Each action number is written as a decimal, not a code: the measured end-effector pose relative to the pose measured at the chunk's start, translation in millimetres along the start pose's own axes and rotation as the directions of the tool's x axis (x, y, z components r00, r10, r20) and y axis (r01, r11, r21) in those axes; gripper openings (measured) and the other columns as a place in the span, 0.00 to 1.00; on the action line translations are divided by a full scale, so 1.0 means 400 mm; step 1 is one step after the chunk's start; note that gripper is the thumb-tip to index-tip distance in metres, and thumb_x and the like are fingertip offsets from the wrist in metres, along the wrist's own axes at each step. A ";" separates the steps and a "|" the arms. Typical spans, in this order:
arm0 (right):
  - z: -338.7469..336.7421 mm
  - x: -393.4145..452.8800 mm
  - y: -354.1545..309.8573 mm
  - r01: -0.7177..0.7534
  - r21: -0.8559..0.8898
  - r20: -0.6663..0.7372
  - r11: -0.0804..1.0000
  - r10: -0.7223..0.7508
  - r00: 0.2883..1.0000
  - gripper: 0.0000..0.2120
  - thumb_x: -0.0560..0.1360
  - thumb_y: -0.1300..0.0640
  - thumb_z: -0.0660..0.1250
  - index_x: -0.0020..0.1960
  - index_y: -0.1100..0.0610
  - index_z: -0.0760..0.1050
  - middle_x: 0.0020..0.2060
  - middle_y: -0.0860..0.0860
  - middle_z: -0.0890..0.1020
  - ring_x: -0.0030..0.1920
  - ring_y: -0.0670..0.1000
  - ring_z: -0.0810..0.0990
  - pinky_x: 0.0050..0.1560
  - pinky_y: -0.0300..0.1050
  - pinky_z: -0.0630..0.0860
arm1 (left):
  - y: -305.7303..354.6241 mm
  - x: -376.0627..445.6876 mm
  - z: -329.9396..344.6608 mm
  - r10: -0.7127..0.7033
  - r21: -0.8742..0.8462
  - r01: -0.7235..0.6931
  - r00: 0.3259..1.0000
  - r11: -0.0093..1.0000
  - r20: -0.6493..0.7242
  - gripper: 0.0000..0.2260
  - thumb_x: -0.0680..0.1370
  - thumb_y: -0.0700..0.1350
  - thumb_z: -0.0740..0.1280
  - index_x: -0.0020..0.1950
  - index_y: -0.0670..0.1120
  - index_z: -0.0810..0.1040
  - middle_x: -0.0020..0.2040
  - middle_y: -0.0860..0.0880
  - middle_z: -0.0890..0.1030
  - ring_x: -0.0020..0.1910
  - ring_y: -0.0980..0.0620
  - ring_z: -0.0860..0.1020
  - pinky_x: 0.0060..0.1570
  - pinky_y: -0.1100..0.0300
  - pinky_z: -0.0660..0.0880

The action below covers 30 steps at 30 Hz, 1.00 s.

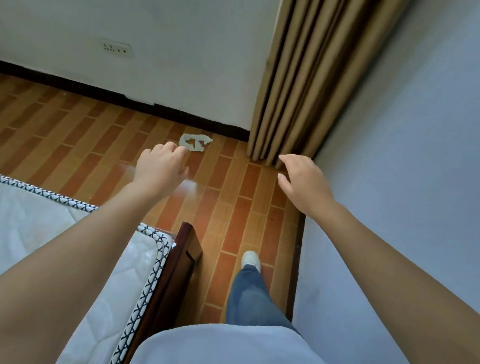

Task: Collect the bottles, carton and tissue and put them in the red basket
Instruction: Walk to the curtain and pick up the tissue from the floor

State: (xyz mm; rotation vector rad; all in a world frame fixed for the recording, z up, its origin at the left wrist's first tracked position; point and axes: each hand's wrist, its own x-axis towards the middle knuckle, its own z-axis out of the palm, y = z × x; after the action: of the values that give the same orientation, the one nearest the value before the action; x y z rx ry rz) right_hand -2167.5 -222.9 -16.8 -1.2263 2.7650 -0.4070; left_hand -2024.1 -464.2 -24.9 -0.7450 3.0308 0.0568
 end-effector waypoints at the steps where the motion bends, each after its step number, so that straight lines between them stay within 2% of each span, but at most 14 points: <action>1: -0.007 0.057 0.019 0.022 -0.006 0.011 1.000 -0.022 1.000 0.20 0.78 0.56 0.58 0.68 0.60 0.65 0.65 0.56 0.73 0.67 0.55 0.68 0.65 0.50 0.66 | 0.006 0.048 -0.001 -0.018 -0.003 0.018 1.000 1.000 -0.009 0.19 0.78 0.51 0.61 0.68 0.45 0.69 0.64 0.44 0.74 0.62 0.43 0.73 0.58 0.50 0.71; 4: -0.024 0.223 0.075 0.080 -0.022 0.044 0.997 -0.079 0.996 0.20 0.78 0.55 0.58 0.69 0.60 0.64 0.66 0.56 0.72 0.67 0.55 0.67 0.66 0.49 0.65 | 0.027 0.197 -0.006 -0.058 -0.013 0.058 0.998 0.998 -0.018 0.20 0.79 0.50 0.61 0.68 0.44 0.69 0.64 0.44 0.74 0.62 0.43 0.73 0.58 0.50 0.72; 9: -0.045 0.459 0.152 0.161 -0.017 0.084 0.987 -0.159 0.984 0.21 0.78 0.56 0.57 0.69 0.60 0.64 0.65 0.56 0.72 0.67 0.55 0.68 0.66 0.50 0.65 | 0.050 0.409 -0.026 -0.139 -0.027 0.138 0.990 0.990 -0.027 0.18 0.78 0.49 0.60 0.67 0.45 0.70 0.62 0.43 0.76 0.57 0.43 0.75 0.50 0.51 0.73; 16: -0.035 0.669 0.205 0.247 -0.024 0.157 0.969 -0.240 0.958 0.21 0.78 0.55 0.57 0.69 0.60 0.64 0.65 0.55 0.72 0.67 0.54 0.68 0.65 0.49 0.65 | 0.020 0.541 -0.025 -0.282 -0.011 0.283 0.959 0.959 0.041 0.19 0.79 0.49 0.59 0.69 0.45 0.68 0.64 0.43 0.74 0.59 0.42 0.74 0.53 0.50 0.70; 22: -0.005 0.798 0.210 0.287 -0.006 0.195 0.958 -0.281 0.940 0.20 0.78 0.55 0.56 0.69 0.60 0.64 0.65 0.55 0.72 0.67 0.55 0.67 0.65 0.49 0.65 | -0.019 0.628 -0.010 -0.311 0.004 0.311 0.948 0.950 0.073 0.19 0.78 0.50 0.60 0.67 0.45 0.69 0.62 0.43 0.75 0.57 0.42 0.75 0.49 0.51 0.71; 30: 0.089 1.002 0.196 0.294 0.009 0.185 0.956 -0.291 0.939 0.21 0.78 0.55 0.57 0.69 0.61 0.63 0.65 0.56 0.73 0.67 0.56 0.68 0.66 0.50 0.65 | -0.104 0.820 0.057 -0.288 -0.019 0.290 0.954 0.957 0.080 0.20 0.79 0.51 0.59 0.69 0.45 0.67 0.64 0.43 0.74 0.60 0.43 0.74 0.54 0.51 0.71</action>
State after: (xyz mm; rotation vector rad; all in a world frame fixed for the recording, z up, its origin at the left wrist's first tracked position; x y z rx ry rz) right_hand -2486.8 -475.9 -62.2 -1.5991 2.4432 -0.2710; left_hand -2295.2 -652.2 -58.3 -1.1517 2.8212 0.1229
